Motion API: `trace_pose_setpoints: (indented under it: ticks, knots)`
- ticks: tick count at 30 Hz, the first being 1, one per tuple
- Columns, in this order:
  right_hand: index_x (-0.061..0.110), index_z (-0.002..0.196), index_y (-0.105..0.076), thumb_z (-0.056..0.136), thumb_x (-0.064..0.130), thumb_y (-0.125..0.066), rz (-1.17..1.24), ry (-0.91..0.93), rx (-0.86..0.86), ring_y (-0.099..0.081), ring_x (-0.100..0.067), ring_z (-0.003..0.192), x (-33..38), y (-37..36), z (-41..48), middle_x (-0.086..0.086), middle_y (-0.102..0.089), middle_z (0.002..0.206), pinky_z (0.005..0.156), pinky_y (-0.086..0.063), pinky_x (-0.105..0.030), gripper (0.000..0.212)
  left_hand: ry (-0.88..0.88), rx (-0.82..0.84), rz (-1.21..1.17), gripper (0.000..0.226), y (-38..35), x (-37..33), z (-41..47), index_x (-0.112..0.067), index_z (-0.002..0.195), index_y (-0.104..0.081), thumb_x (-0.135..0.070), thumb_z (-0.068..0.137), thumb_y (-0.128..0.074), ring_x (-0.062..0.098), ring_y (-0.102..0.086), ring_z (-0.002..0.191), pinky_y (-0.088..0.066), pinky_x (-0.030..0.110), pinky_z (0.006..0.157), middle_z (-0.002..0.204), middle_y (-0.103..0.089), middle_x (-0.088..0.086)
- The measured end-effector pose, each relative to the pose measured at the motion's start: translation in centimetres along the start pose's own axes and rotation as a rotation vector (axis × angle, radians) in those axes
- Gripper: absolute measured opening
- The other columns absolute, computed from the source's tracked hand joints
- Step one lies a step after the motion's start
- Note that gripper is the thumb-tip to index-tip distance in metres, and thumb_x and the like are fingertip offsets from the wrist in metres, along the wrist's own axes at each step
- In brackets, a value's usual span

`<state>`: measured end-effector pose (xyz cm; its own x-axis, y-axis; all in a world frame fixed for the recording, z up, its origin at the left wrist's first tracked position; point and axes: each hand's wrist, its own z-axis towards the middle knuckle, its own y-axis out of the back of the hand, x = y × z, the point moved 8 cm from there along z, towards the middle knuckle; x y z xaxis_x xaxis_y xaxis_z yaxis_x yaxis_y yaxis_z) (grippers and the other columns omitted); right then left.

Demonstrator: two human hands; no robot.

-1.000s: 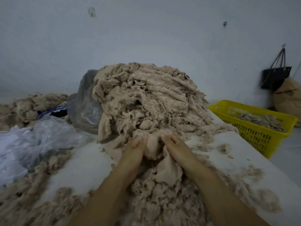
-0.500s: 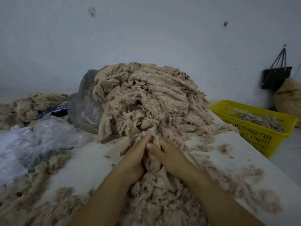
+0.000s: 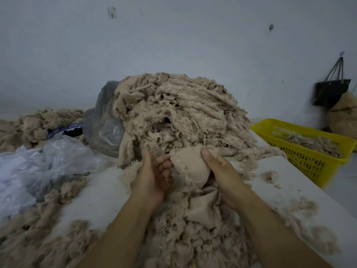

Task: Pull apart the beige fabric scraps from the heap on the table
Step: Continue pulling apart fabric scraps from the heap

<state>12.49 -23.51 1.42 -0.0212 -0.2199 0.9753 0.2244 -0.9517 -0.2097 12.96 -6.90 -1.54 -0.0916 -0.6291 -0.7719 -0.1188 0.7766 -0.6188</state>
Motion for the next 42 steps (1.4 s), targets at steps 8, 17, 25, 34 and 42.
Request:
trace_pose_setpoints:
  ticks: [8, 17, 25, 34, 42]
  knots:
    - [0.026, 0.103, -0.071, 0.094, 0.039, -0.063, 0.105, 0.114, -0.253, -0.073, -0.019, 0.096, 0.5, 2.1, 0.4, 0.001, -0.077, 0.102, 0.083, -0.059, -0.039, 0.018, -0.181, 0.349, 1.07, 0.046, -4.1, 2.0, -2.9, -0.041, 0.088, -0.07, -0.081, 0.065, -0.069, -0.008, -0.066, 0.08, -0.047, 0.006, 0.068, 0.086, -0.071, -0.027]
    - [0.016, 0.12, -0.053, 0.105, 0.035, -0.047, 0.221, 0.064, -0.526, -0.067, -0.015, 0.076, -0.1, 6.5, 0.8, -0.006, -0.063, 0.105, 0.069, -0.054, -0.036, 0.024, -0.047, 0.251, 0.317, 0.014, -3.4, -0.5, -2.8, -0.022, 0.087, -0.081, -0.031, 0.085, -0.07, 0.012, -0.072, 0.079, -0.057, 0.025, 0.068, 0.089, -0.076, 0.004]
    - [0.021, 0.093, -0.051, 0.096, 0.03, -0.057, -0.17, 0.133, -0.315, -0.046, -0.024, 0.076, 1.0, 2.7, 0.0, -0.017, -0.049, 0.095, 0.069, -0.043, -0.043, 0.011, -0.062, 0.232, -0.017, 0.039, -3.1, -1.3, -2.4, -0.008, 0.117, -0.073, -0.035, 0.093, -0.06, 0.032, -0.068, 0.111, -0.054, 0.047, 0.096, 0.115, -0.071, 0.018]
    - [0.031, 0.053, -0.069, 0.092, 0.052, -0.061, -0.61, 0.108, 0.11, -0.061, -0.002, 0.048, -0.2, -3.3, -1.4, 0.009, -0.063, 0.05, 0.047, -0.042, -0.011, 0.046, -0.19, 0.039, 0.38, 0.05, -2.7, -0.8, -2.5, -0.031, 0.096, -0.081, -0.066, 0.062, -0.073, 0.008, -0.072, 0.098, -0.058, 0.028, 0.08, 0.104, -0.077, -0.005]
    - [0.014, 0.119, -0.059, 0.095, 0.061, -0.047, 0.761, 0.317, -0.483, -0.071, -0.02, 0.098, 2.9, 7.9, -1.0, -0.006, -0.068, 0.115, 0.07, -0.058, -0.028, 0.054, -0.516, -0.41, 0.767, 0.032, 1.7, -5.5, -2.5, -0.013, 0.093, -0.066, -0.036, 0.103, -0.047, 0.031, -0.063, 0.099, -0.051, 0.043, 0.083, 0.099, -0.068, 0.008]
